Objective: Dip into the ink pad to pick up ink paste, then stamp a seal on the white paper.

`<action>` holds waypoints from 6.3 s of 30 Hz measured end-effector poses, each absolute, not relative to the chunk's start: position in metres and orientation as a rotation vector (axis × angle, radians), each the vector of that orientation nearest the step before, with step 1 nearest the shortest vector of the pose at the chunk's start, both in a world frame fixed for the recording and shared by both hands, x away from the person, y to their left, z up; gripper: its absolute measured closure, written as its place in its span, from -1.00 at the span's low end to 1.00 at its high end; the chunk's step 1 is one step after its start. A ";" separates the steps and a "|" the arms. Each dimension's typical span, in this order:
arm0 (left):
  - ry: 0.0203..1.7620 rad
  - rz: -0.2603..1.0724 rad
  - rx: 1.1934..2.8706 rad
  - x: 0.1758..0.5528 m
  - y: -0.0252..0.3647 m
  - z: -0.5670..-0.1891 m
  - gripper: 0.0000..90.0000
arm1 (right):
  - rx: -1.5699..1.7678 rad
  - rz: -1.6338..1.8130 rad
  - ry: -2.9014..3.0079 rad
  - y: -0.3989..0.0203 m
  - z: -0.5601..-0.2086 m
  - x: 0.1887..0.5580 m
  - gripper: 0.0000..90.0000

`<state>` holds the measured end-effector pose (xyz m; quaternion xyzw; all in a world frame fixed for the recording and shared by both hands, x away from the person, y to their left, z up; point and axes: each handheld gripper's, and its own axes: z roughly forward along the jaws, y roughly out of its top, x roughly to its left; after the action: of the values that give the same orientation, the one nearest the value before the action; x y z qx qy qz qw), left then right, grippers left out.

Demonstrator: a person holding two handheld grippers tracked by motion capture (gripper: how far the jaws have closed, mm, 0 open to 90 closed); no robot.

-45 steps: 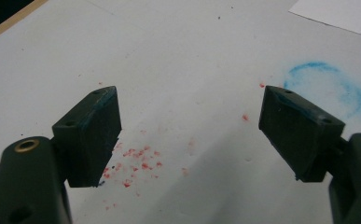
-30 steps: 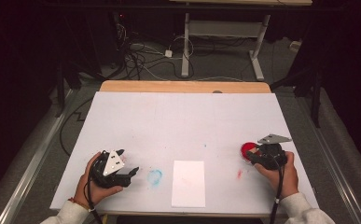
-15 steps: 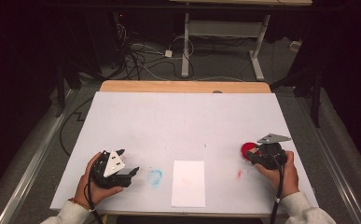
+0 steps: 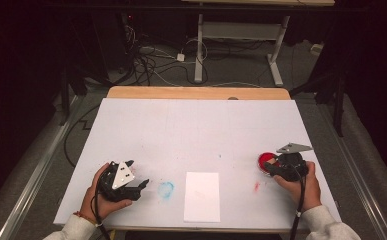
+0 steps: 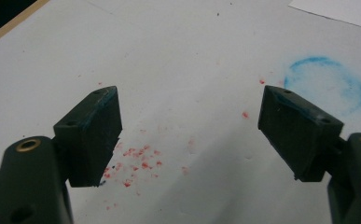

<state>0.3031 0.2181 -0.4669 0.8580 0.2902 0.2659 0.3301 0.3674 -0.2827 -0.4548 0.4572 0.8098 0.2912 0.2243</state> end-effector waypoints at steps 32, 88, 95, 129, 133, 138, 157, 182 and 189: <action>0.754 0.684 2.240 0.306 0.221 -0.469 -0.54 | 1.157 0.920 2.136 -0.294 -0.420 0.355 0.24; 0.787 0.704 2.244 0.304 0.219 -0.470 -0.54 | 0.671 1.175 2.321 -0.194 -0.386 0.330 0.24; 0.789 0.704 2.241 0.304 0.219 -0.470 -0.54 | 0.617 1.172 2.378 -0.176 -0.392 0.330 0.24; 0.778 0.694 2.256 0.303 0.220 -0.471 -0.54 | 0.352 0.928 2.771 -0.117 -0.450 0.322 0.24; 0.770 0.691 2.261 0.303 0.219 -0.471 -0.54 | 0.337 0.918 2.797 -0.114 -0.455 0.322 0.24; 0.771 0.690 2.262 0.303 0.220 -0.471 -0.54 | 0.326 0.889 2.831 -0.111 -0.461 0.322 0.24; 0.771 0.693 2.264 0.302 0.219 -0.470 -0.54 | 0.354 0.905 2.851 -0.113 -0.465 0.325 0.24; 0.787 0.674 2.265 0.306 0.222 -0.473 -0.54 | 0.380 0.932 2.875 -0.115 -0.467 0.329 0.24; 0.782 0.673 2.267 0.306 0.221 -0.473 -0.54 | 0.396 0.926 2.873 -0.116 -0.468 0.328 0.24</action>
<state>0.3057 0.2214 -0.4726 0.8624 0.2977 0.2558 0.3197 0.3280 -0.1156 -0.4676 0.1298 0.9426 0.3037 0.0486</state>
